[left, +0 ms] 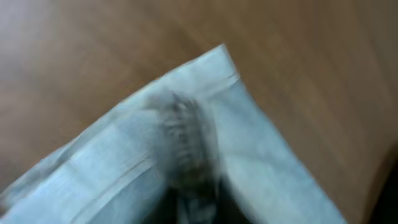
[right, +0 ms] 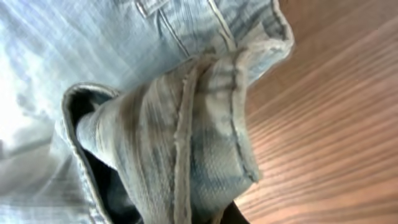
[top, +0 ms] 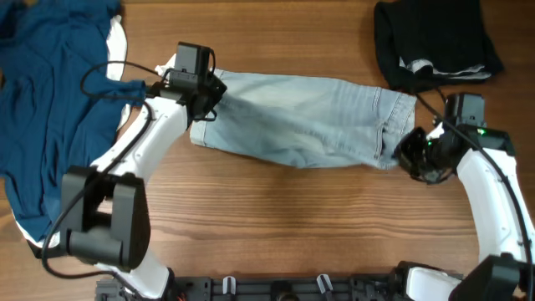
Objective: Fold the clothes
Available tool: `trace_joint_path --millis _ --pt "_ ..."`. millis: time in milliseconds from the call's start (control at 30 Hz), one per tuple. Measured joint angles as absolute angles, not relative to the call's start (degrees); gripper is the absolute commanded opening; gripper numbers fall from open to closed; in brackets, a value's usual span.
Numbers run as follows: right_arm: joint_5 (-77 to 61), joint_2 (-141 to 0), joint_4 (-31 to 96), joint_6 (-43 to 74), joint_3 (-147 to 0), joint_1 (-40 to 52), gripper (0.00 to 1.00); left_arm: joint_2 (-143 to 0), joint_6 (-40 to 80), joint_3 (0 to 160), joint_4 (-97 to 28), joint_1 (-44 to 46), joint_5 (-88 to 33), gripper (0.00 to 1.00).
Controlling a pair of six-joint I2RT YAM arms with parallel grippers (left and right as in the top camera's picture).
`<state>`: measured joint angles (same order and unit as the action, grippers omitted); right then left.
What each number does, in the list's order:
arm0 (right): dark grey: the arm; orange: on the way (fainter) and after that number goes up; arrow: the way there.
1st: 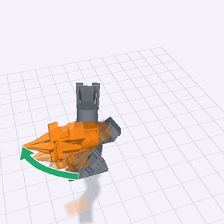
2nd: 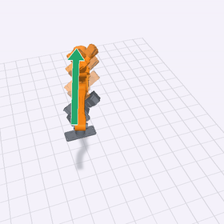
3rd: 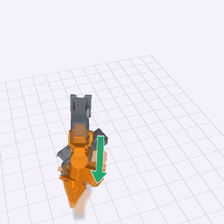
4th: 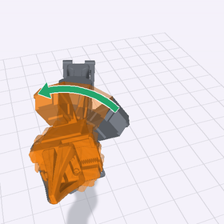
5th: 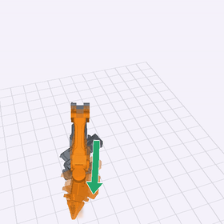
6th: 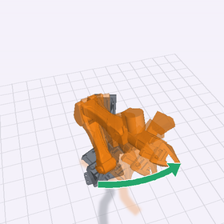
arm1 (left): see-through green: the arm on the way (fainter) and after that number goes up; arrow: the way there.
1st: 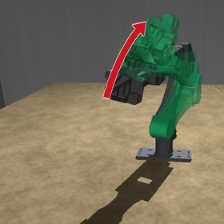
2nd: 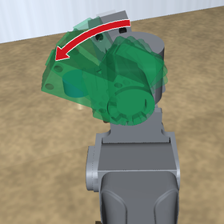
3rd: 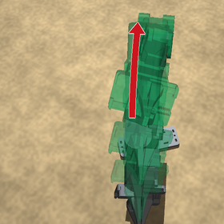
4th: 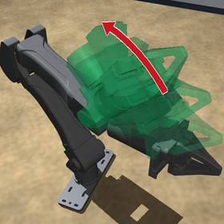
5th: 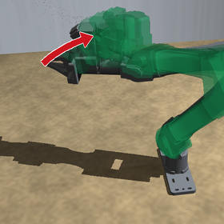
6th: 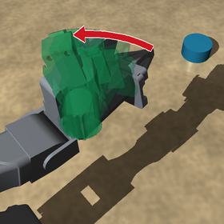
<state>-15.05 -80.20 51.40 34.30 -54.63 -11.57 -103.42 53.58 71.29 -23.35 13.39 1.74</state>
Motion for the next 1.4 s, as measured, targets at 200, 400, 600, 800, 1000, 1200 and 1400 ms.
trace_joint_path --millis 200,400,600,800,1000,1200,1400 --pt "-15.4 -86.8 21.8 30.7 -54.6 -12.2 0.99 -104.7 53.4 71.3 -11.4 13.4 3.2 1.00" --pt "-18.0 -87.4 18.4 29.8 -54.7 -12.2 1.00 -104.7 48.9 71.7 -20.1 13.4 1.2 1.00" --pt "-16.2 -87.9 29.3 19.5 -55.3 -6.7 0.99 -104.6 37.6 71.7 -28.6 13.3 1.0 1.00" --pt "-9.1 -100.3 20.2 17.2 -55.9 5.7 0.97 -102.2 32.4 72.0 -37.2 5.4 0.4 1.00" --pt "-5.8 -107.8 13.3 16.5 -60.2 7.5 0.95 -98.3 28.9 72.5 -41.0 -3.1 0.6 1.00" --pt "0.3 -110.6 14.6 11.7 -63.0 16.7 1.00 -98.3 28.5 72.5 -44.0 -6.6 0.6 1.00" --pt "-1.2 -110.5 20.5 10.5 -64.6 24.7 0.99 -98.3 27.9 72.5 -45.0 -6.7 0.6 1.00"
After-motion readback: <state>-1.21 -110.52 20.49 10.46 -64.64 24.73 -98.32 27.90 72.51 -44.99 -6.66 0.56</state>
